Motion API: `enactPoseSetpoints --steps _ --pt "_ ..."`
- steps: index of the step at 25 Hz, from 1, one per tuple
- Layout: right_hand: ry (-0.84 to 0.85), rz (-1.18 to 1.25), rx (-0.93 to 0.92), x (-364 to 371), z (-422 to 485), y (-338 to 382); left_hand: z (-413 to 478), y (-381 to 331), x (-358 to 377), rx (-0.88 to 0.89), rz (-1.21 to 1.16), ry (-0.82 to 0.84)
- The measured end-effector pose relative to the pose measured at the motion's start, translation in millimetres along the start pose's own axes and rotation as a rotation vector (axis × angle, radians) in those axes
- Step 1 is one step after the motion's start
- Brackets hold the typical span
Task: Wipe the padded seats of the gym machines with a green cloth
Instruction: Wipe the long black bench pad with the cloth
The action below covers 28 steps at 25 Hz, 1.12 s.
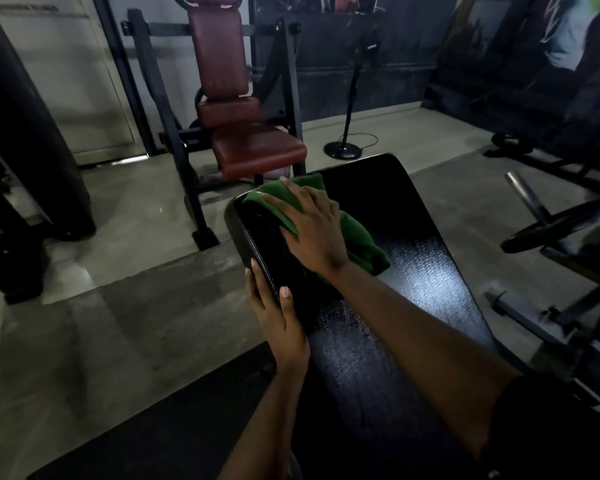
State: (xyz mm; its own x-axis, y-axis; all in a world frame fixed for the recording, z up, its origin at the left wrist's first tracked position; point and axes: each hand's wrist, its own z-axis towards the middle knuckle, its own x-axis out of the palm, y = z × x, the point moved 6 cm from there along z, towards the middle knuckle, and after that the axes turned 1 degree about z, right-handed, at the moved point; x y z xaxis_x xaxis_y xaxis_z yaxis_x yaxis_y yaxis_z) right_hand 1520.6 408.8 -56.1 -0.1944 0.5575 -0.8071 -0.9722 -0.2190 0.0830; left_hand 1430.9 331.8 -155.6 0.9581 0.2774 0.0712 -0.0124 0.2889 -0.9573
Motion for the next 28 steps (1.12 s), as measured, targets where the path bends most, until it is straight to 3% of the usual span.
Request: enactPoseSetpoints --steps 7,13,19,21,24,28 --pt "0.046 0.014 -0.158 2 -73 7 -20 -2 -15 0.066 -0.067 0.006" --pt "0.040 0.034 -0.234 3 -179 5 -70 15 -29 -0.036 -0.082 0.061" --pt "0.047 0.037 -0.113 -7 -283 -15 -102 23 -9 -0.113 -0.033 0.045" --pt "-0.026 0.063 -0.038 -18 -276 -33 -107 25 -1 -0.127 0.028 0.014" --pt "-0.107 0.024 0.070 -28 -191 -78 -110 28 3 -0.050 0.140 -0.073" --pt "0.013 0.013 0.160 -10 -100 -139 -110 33 3 -0.012 0.179 -0.081"
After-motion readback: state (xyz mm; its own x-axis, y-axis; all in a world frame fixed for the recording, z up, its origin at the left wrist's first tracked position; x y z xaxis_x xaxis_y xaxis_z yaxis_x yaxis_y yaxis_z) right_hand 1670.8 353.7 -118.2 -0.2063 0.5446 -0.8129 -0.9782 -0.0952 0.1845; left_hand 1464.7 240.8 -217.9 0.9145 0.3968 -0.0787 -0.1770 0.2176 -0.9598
